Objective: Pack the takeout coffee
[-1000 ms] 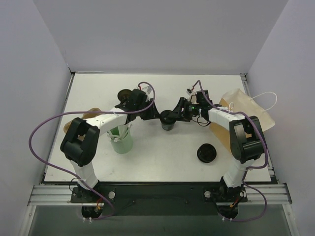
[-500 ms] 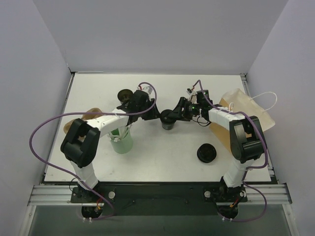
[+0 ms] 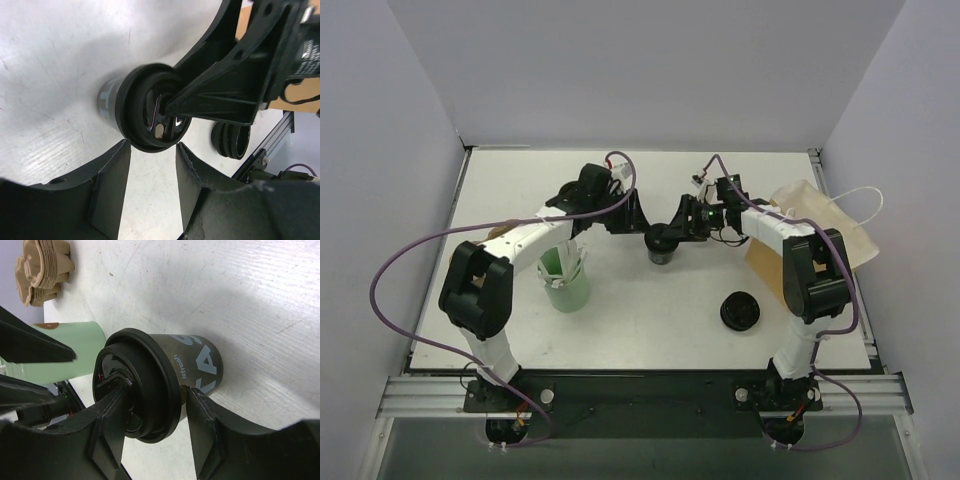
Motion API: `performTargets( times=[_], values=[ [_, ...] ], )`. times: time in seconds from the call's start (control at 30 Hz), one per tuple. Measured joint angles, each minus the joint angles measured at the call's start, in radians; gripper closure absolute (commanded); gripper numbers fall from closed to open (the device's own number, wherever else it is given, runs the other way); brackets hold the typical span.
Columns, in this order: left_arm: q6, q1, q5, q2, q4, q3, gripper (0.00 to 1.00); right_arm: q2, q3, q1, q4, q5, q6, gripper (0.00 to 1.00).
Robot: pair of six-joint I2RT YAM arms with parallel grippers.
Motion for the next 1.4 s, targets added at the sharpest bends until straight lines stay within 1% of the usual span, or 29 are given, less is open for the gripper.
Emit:
performTargets(
  times=[0.1,0.23,0.33,0.5,0.93,1.0,1.07,1.13,1.23,1.4],
  values=[
    [0.021,0.031,0.014,-0.004,-0.014,0.032,0.50,0.017,0.032,0.000,-0.041,-0.020,-0.044,0.57],
    [0.051,0.060,0.014,-0.005,-0.047,0.034,0.51,0.047,0.081,0.000,-0.099,-0.058,-0.111,0.58],
    [0.065,0.060,0.025,-0.005,-0.054,0.034,0.53,0.066,0.110,0.000,-0.140,-0.092,-0.154,0.59],
    [0.079,0.058,0.065,-0.004,-0.027,0.006,0.54,0.085,0.142,0.000,-0.197,-0.120,-0.200,0.59],
    [0.053,0.058,0.124,0.071,0.074,-0.064,0.55,0.091,0.147,0.001,-0.231,-0.140,-0.217,0.60],
    [0.051,0.060,0.130,0.073,0.089,-0.068,0.59,0.091,0.147,0.001,-0.231,-0.140,-0.217,0.60],
    [0.045,0.060,0.133,0.074,0.094,-0.069,0.61,0.091,0.146,0.001,-0.231,-0.140,-0.216,0.62],
    [0.040,0.058,0.124,0.074,0.091,-0.069,0.63,0.091,0.142,0.001,-0.223,-0.140,-0.210,0.63],
    [0.025,0.047,0.083,0.072,0.080,-0.069,0.64,0.078,0.101,-0.003,-0.169,-0.148,-0.175,0.64],
    [-0.004,-0.002,-0.062,0.038,0.082,-0.095,0.64,0.050,0.033,-0.009,-0.074,-0.148,-0.114,0.66]
  ],
)
